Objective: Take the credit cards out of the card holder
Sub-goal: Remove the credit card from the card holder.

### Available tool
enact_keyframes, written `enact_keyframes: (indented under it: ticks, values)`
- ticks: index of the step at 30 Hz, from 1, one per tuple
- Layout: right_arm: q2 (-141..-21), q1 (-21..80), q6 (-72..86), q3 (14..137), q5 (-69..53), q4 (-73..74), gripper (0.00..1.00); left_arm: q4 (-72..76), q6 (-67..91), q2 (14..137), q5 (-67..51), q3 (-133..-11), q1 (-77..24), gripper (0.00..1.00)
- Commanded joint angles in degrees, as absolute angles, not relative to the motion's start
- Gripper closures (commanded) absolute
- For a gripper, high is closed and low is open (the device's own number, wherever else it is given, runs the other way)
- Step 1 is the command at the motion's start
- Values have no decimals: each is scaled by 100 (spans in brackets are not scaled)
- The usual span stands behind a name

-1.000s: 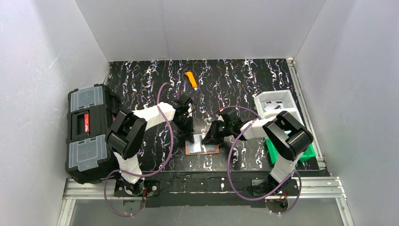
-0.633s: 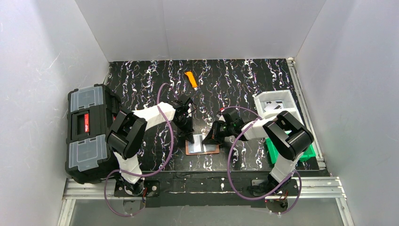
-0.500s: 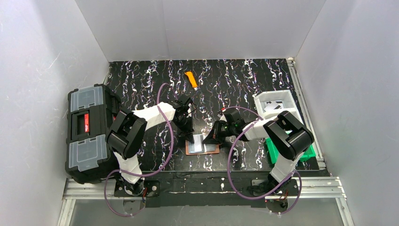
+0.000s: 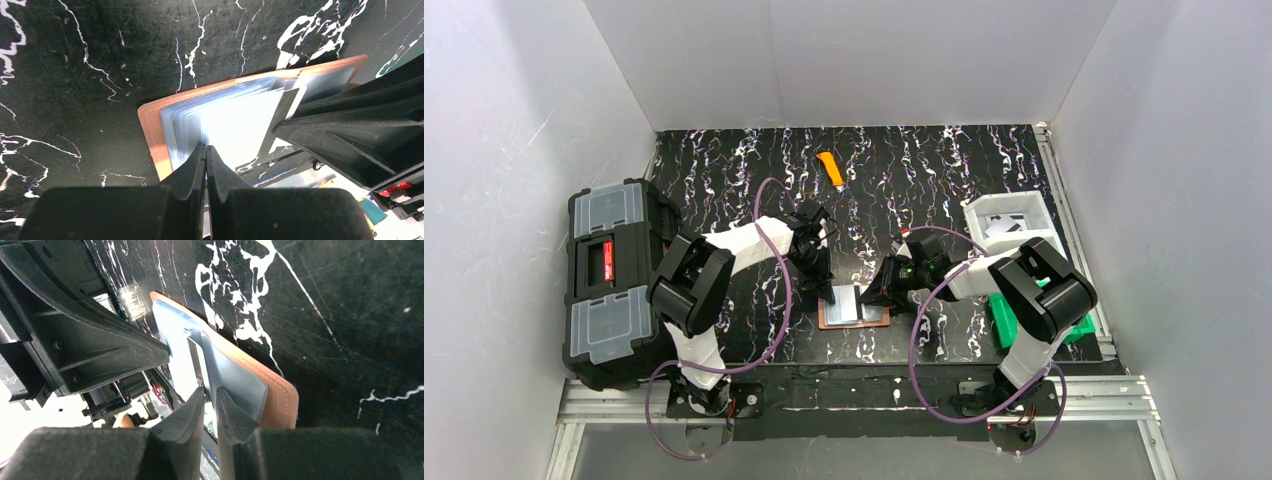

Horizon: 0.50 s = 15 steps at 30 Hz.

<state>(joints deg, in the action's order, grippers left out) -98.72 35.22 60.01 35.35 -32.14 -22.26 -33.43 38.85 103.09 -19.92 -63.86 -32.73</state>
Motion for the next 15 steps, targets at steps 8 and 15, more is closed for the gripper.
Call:
enact_keyframes:
  ticks: [8, 15]
  values:
    - [-10363, 3522, 6053, 3762, -3548, -2536, 75, -3577, 3637, 10669, -1334, -6124, -3234, 100]
    - [-10495, 3542, 6116, 3789, -3623, -2690, 74, -3569, 3683, 10666, -1332, -6105, -3234, 100]
